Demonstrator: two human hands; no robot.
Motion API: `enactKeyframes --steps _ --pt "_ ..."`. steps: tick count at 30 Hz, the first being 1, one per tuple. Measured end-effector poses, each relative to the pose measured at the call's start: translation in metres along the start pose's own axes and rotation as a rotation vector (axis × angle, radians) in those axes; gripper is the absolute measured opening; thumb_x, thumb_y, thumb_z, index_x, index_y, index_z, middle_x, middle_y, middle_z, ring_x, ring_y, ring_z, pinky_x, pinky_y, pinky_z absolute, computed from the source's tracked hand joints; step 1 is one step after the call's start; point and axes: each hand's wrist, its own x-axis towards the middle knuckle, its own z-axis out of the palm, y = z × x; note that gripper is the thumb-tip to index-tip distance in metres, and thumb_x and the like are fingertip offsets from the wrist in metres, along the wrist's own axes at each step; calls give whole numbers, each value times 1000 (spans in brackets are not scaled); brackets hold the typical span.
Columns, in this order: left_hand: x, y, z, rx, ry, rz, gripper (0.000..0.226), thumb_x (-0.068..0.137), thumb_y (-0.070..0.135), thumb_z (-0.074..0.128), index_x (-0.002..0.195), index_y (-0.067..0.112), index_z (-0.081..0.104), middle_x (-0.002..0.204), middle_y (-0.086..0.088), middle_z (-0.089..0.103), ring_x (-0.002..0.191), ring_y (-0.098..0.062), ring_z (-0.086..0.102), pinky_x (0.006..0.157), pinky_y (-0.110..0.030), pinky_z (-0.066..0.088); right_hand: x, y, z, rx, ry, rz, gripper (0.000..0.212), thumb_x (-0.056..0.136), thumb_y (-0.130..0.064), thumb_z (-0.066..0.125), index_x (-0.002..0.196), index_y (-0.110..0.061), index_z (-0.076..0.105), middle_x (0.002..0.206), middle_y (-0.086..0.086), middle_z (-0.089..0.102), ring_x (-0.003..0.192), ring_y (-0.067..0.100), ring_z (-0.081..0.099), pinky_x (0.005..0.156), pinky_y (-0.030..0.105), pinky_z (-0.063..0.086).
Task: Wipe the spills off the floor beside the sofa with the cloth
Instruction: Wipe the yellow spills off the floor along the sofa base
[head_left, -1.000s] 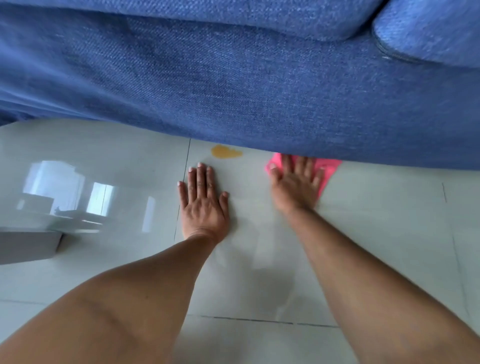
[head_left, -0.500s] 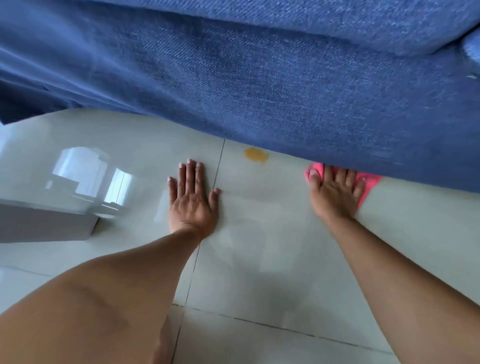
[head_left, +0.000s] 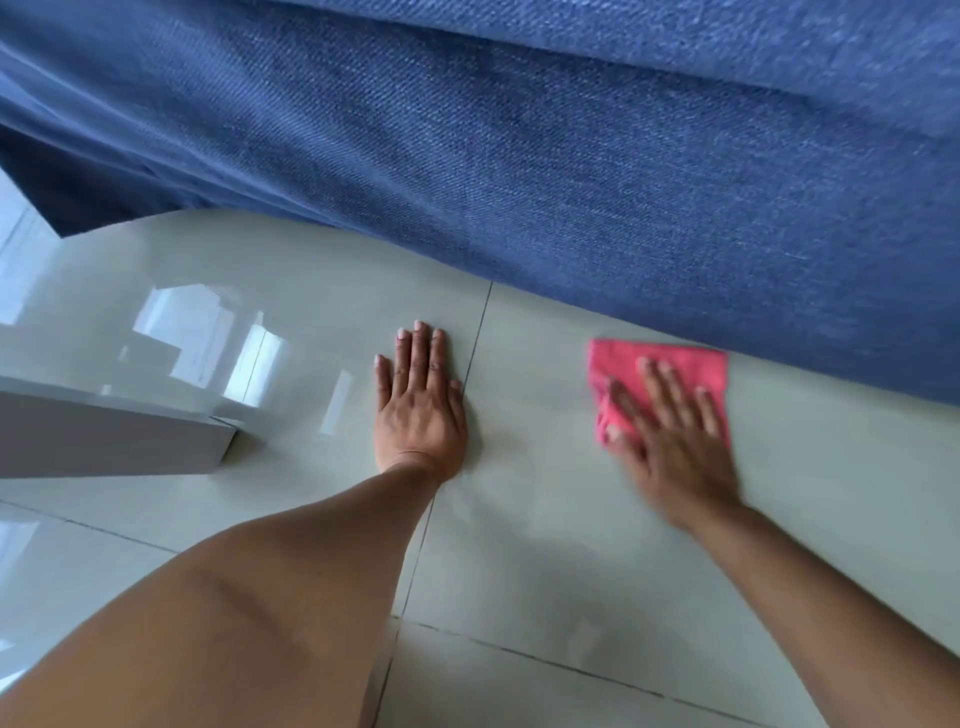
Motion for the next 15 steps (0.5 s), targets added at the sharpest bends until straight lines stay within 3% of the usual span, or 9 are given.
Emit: enactKeyframes --steps 3,5,10,13,15 --pt "0 1 2 5 6 -3 60 99 31 20 156 16 7 164 -3 1 151 -18 -4 122 -43 -1 63 -11 -14 46 49 354 64 93 -55 15 150 -34 33 156 8 37 143 30 30 119 53 15" --pt "0 0 1 -6 2 -4 60 99 30 22 156 17 8 164 -3 1 151 -18 -4 122 -43 -2 100 -49 -23 119 27 390 67 91 -59 13 145 -31 40 153 8 42 141 30 32 117 55 18" --pt "2 -3 -7 -98 11 16 61 96 33 21 155 19 19 163 1 14 151 -14 6 122 -37 2 71 -140 -6 65 29 -95 58 97 -53 25 154 -40 20 165 3 13 152 24 12 121 52 6" --pt "8 -26 -22 -156 55 23 58 93 25 26 150 20 33 159 2 28 148 -15 21 120 -30 10 9 -103 7 11 -25 -332 57 98 -52 27 154 -42 18 166 1 11 153 23 9 120 52 9" --pt "10 -52 -27 -79 54 -24 61 92 25 26 153 16 25 161 -3 19 150 -18 14 122 -35 8 -13 -55 8 -21 -12 -326 58 97 -53 29 153 -42 20 165 0 11 152 22 12 121 50 10"
